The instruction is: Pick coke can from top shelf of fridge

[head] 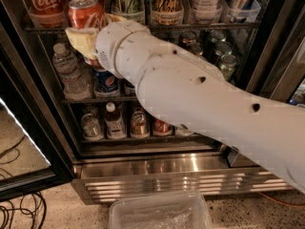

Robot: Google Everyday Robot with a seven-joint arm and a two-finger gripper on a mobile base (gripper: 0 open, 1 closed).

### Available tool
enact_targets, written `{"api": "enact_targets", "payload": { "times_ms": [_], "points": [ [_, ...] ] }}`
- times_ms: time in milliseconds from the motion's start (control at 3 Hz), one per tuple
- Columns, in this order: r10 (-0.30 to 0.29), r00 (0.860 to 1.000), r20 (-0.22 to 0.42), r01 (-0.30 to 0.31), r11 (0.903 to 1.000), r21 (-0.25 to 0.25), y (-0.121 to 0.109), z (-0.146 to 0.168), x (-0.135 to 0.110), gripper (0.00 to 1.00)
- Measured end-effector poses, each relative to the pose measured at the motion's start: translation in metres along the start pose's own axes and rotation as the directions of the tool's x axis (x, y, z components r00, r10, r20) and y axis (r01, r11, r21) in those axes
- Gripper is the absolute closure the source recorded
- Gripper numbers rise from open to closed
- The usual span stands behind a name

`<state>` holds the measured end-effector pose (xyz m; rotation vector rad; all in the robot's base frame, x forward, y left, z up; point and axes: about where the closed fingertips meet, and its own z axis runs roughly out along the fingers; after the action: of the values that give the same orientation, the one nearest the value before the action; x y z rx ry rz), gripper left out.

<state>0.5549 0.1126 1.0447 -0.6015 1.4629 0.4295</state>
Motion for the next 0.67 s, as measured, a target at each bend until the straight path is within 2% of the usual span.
{"api": "enact_targets", "payload": {
  "times_ms": [333, 667],
  "points": [
    [-0.042, 0.997, -0.070, 0.045, 0.9977, 0.050, -0.0242, -0.0203, 0.0300, 1.00],
    [-0.033, 0.997, -0.071, 0.036, 0.9985, 0.041, -0.0187, -0.0193, 0.0302, 1.00]
  ]
}}
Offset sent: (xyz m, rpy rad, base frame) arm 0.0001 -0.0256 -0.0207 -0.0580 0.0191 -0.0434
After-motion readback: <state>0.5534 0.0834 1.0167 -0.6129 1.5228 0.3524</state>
